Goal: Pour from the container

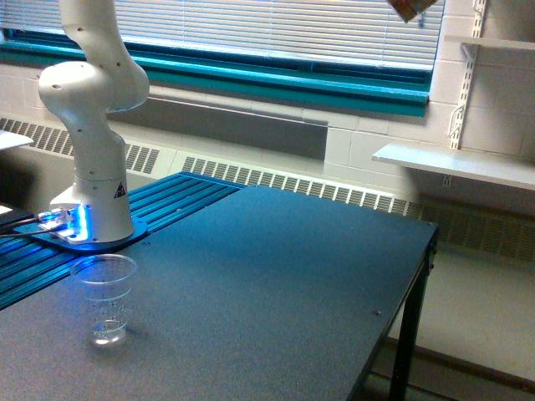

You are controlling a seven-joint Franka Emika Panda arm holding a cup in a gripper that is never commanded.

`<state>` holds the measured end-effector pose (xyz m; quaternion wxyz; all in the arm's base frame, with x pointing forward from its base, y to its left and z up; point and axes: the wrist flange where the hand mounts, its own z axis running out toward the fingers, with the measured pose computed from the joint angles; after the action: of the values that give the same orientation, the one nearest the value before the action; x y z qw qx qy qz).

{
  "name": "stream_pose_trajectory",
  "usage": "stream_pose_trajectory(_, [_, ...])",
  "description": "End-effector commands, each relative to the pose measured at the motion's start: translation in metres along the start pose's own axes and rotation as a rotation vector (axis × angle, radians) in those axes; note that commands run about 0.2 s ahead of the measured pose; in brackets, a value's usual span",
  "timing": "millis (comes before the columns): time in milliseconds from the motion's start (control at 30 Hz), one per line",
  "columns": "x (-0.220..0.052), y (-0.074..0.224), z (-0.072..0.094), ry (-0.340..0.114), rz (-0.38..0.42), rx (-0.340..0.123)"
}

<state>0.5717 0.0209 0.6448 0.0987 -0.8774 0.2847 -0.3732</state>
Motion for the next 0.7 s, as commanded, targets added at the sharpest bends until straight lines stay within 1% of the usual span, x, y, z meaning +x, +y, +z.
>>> stream_pose_trajectory(33, [-0.004,-0.012,-0.003,0.006,-0.006,0.014])
stream_pose_trajectory(167, [-0.003,-0.009,0.003,0.011,0.006,-0.002])
stream_pose_trajectory(333, [-0.004,-0.007,0.002,0.017,-0.003,-0.002])
stream_pose_trajectory(400, [-0.005,-0.001,0.002,0.022,-0.008,-0.016])
stream_pose_trajectory(467, [-0.005,0.002,-0.002,0.029,-0.003,-0.018])
stream_pose_trajectory(533, [-0.007,0.010,-0.003,0.038,-0.009,-0.040])
stream_pose_trajectory(567, [-0.008,0.013,-0.004,0.043,-0.010,-0.042])
stream_pose_trajectory(700, [-0.017,0.026,-0.015,0.052,-0.021,-0.056])
